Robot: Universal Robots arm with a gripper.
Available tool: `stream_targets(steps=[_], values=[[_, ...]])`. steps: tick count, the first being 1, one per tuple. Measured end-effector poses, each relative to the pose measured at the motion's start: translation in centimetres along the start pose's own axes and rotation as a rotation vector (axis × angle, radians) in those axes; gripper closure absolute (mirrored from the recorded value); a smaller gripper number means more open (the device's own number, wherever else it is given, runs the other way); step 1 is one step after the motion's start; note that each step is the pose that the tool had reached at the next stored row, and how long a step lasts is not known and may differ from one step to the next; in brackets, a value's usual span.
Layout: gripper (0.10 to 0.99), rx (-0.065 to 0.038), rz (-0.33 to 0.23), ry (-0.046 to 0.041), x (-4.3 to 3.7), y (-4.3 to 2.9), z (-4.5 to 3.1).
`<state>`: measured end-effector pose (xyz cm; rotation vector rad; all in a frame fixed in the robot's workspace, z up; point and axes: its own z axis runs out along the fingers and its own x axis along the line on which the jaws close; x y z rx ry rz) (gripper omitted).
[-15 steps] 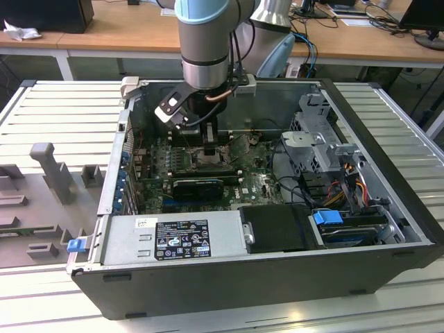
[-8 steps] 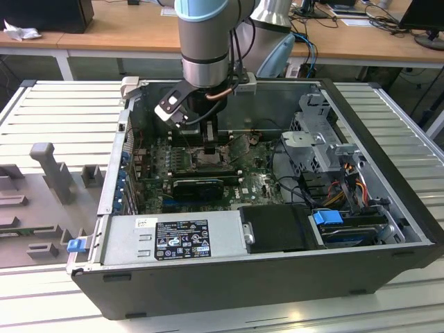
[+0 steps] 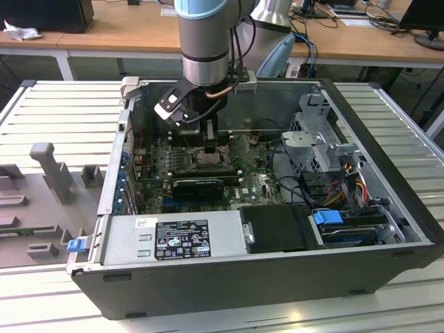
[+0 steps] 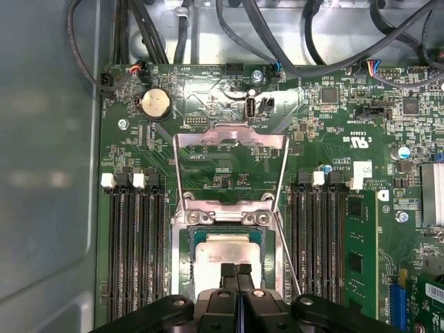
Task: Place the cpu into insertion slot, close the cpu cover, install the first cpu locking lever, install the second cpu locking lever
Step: 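Place the cpu into insertion slot, then close the cpu cover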
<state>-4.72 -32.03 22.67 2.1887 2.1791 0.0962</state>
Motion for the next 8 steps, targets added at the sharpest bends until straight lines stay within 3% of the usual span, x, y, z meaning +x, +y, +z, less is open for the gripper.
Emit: stream_targets(steps=[5,8], values=[[0.98,0.0,0.001,-0.0009,0.0,0.07,-0.31],[0.98,0.001,0.001,-0.001,0.0,0.66,-0.29]])
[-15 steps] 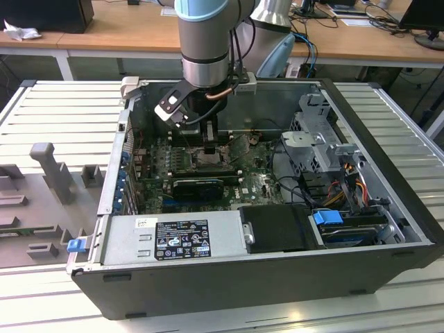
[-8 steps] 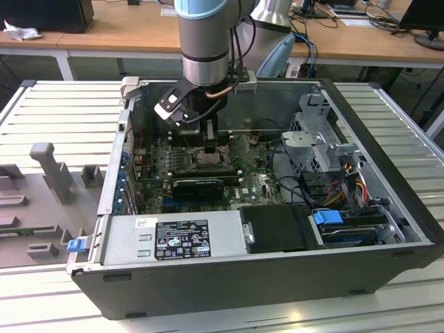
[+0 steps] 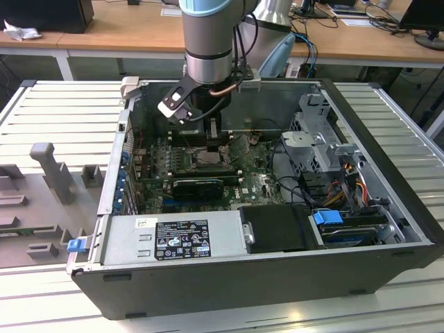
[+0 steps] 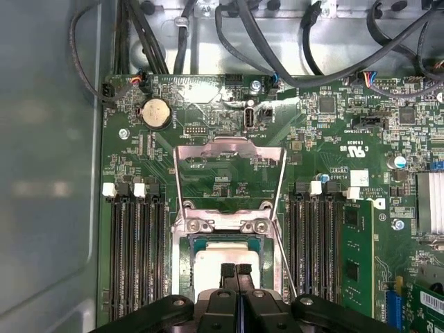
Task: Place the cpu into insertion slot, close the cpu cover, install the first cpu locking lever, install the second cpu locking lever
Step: 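Close the cpu cover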
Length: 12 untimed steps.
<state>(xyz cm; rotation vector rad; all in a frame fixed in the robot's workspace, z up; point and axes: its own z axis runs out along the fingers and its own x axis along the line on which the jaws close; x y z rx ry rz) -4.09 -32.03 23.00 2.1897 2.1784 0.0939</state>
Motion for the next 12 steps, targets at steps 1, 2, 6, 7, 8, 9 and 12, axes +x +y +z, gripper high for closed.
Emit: stream_targets(steps=[1,2,6,7,8,9,12], values=[[0.98,0.0,0.0,-0.0002,0.0,0.01,-0.05],[0.98,0.0,0.0,0.0,0.0,0.02,-0.13],[0.98,0.0,0.0,-0.0001,0.0,0.05,-0.64],[0.98,0.0,0.0,0.0,0.0,0.06,-0.74],[0.98,0.0,0.0,0.0,0.0,0.07,-0.84],[0.98,0.0,0.0,0.0,0.0,0.07,-0.9],[0.98,0.0,0.0,0.0,0.0,0.09,-1.12]])
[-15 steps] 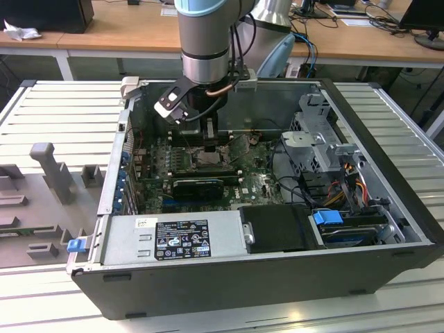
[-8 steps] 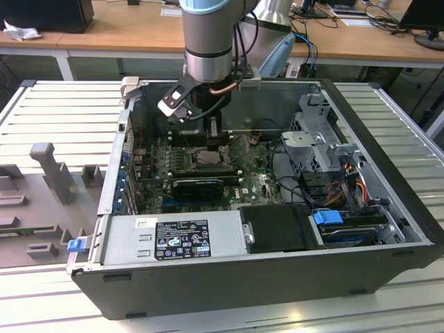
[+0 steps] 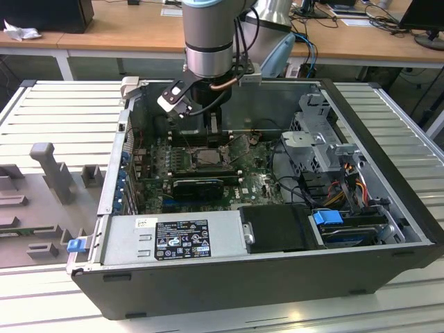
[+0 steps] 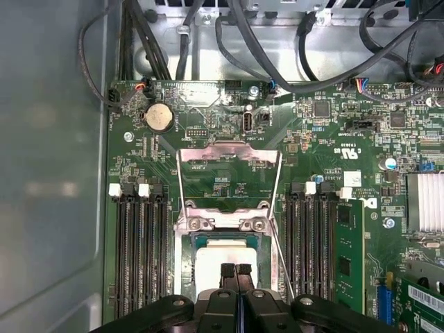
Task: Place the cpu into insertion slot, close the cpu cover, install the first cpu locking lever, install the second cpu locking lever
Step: 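Close the cpu cover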
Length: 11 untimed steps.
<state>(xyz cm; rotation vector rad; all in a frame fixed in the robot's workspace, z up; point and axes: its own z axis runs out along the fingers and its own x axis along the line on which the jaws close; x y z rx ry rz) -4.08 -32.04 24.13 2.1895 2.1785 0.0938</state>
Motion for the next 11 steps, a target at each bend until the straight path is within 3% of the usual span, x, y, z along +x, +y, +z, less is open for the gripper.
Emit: stream_targets(steps=[11], values=[[0.98,0.0,0.0,0.0,0.01,0.05,-0.67]])
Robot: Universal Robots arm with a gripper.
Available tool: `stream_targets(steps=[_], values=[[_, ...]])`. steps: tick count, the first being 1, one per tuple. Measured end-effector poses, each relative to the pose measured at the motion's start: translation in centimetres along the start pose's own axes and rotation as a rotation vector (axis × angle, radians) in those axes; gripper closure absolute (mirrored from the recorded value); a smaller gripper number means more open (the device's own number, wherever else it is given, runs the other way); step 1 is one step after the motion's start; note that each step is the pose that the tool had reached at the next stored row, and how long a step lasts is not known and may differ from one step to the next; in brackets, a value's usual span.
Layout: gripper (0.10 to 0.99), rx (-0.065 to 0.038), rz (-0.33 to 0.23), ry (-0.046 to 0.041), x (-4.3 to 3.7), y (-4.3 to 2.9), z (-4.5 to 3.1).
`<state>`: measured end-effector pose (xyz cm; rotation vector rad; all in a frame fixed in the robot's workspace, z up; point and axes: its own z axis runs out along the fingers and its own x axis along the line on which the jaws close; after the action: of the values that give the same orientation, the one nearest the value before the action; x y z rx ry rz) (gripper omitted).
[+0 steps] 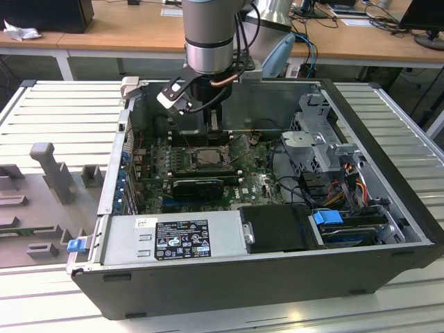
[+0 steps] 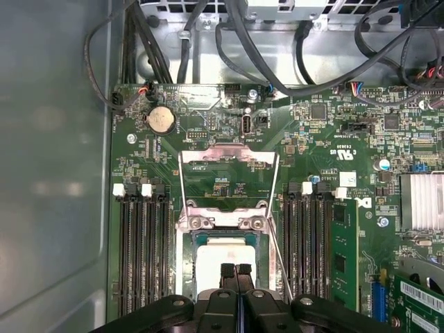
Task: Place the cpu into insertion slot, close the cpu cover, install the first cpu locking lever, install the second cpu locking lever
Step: 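Close the cpu cover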
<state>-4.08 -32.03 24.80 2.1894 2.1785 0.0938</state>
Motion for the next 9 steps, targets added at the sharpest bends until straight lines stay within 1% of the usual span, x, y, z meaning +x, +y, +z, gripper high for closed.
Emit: stream_targets(steps=[9], values=[[0.98,0.0,0.0,-0.0006,0.0,0.02,-0.28]])
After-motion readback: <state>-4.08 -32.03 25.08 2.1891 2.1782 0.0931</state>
